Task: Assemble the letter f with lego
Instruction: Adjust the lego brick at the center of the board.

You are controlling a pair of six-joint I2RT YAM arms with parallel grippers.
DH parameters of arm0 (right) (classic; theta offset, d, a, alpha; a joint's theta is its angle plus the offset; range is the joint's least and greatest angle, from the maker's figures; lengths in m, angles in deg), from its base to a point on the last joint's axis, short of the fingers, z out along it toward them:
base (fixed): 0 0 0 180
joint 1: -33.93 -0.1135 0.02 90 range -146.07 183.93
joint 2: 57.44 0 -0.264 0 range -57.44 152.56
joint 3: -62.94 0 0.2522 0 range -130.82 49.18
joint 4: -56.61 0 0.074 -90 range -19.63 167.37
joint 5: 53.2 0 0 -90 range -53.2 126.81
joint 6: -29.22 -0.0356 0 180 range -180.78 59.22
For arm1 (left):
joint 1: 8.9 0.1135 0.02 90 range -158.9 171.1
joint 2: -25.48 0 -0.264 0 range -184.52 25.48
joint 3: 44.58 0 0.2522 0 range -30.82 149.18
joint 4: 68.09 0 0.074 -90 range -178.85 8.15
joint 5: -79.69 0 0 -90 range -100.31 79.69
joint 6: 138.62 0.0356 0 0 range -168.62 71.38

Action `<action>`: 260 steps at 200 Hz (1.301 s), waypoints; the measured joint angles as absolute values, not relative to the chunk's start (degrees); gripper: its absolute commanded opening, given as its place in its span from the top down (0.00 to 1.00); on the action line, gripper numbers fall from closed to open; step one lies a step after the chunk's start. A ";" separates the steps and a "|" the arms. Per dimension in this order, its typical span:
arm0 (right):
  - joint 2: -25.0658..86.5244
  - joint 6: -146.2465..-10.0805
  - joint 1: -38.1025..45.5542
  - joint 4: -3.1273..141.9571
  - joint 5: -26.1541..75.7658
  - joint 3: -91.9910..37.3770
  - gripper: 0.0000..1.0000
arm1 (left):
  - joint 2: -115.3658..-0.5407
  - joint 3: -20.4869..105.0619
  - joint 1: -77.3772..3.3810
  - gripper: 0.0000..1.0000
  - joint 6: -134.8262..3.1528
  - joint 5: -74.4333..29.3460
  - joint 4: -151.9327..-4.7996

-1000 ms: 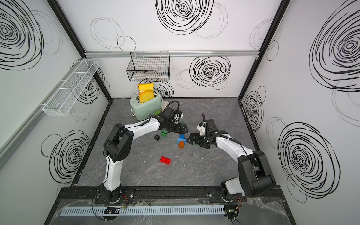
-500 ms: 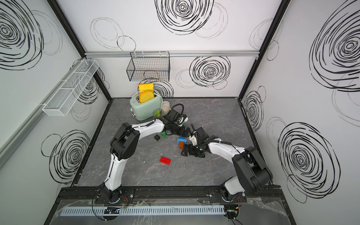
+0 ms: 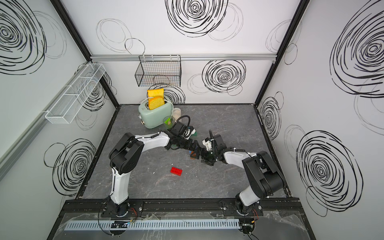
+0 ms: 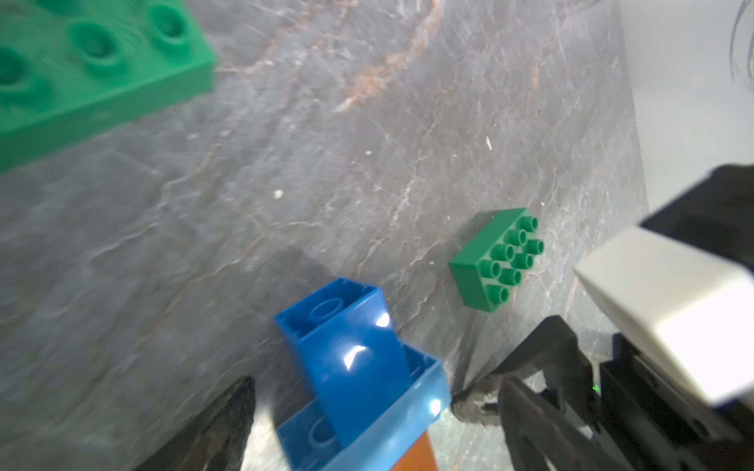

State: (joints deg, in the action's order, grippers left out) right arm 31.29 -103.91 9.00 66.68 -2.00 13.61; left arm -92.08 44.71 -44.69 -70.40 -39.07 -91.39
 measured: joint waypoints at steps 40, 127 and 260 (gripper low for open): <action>30.75 -102.47 11.25 67.10 -1.30 13.17 0.00 | -86.73 37.41 -43.49 0.04 -73.83 -37.52 -89.44; 9.46 -94.36 15.19 87.56 5.87 10.51 0.03 | -70.57 18.72 -61.63 0.08 -79.53 -11.53 -74.08; 2.73 -90.03 17.57 100.15 3.99 10.40 0.05 | -83.99 6.92 -73.26 0.30 -86.22 20.34 -38.67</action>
State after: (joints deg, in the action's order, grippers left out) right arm 2.73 -90.03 17.57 100.15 3.99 10.40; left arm -83.99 6.92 -73.26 -86.22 20.34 -38.67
